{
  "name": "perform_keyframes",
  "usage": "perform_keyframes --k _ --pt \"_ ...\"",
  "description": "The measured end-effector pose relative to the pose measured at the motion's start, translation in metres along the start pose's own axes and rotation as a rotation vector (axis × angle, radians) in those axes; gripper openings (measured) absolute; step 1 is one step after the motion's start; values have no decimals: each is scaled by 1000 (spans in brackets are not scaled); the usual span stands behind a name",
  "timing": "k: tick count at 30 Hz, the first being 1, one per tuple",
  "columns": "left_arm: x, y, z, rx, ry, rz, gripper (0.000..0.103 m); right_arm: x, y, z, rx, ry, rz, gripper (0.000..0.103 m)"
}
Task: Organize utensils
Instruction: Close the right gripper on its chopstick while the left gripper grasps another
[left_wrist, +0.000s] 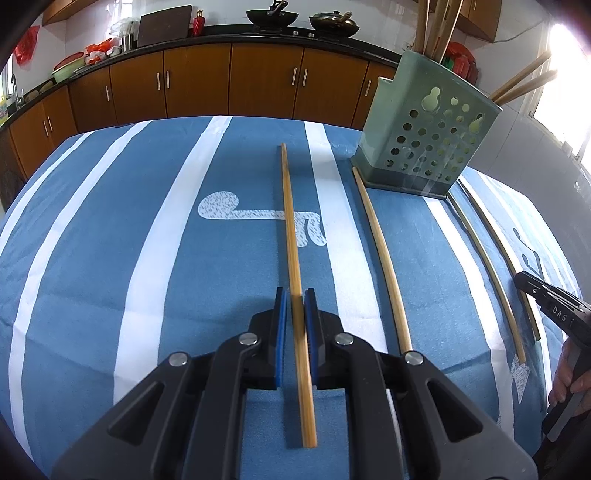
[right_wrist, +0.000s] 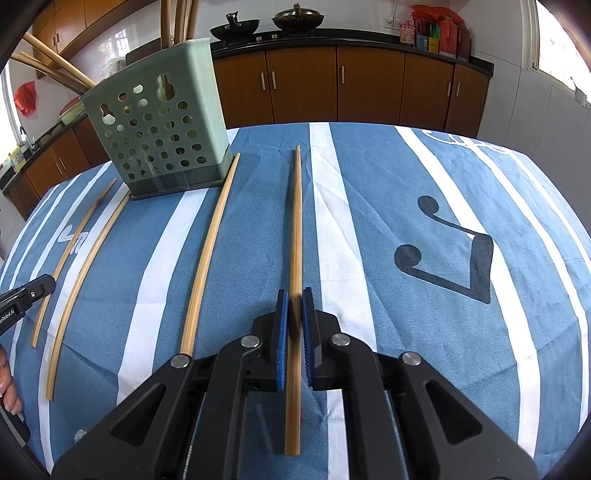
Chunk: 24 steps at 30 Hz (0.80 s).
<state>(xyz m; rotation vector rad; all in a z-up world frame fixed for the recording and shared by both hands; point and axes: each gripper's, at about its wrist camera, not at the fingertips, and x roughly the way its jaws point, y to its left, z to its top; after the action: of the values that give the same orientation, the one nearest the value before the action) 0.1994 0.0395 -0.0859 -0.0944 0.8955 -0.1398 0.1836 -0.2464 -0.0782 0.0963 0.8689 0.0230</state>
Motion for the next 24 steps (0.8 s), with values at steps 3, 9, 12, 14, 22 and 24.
perform_keyframes --k 3,9,12,14,22,24 --pt "0 0 0 -3 0 -2 12 0 0 0 0 0 0 9" --pt "0 0 0 -4 0 -2 12 0 0 0 0 0 0 9" --pt "0 0 0 3 0 6 12 0 0 0 -1 0 -1 9" --pt "-1 -4 -2 29 2 30 12 -2 1 -1 -9 0 -12 9" --pt "-11 -9 -16 65 6 50 13 -11 -1 -14 -5 1 -8 9" --pt "-13 -11 -19 73 6 63 12 -12 0 -15 -8 0 -12 9"
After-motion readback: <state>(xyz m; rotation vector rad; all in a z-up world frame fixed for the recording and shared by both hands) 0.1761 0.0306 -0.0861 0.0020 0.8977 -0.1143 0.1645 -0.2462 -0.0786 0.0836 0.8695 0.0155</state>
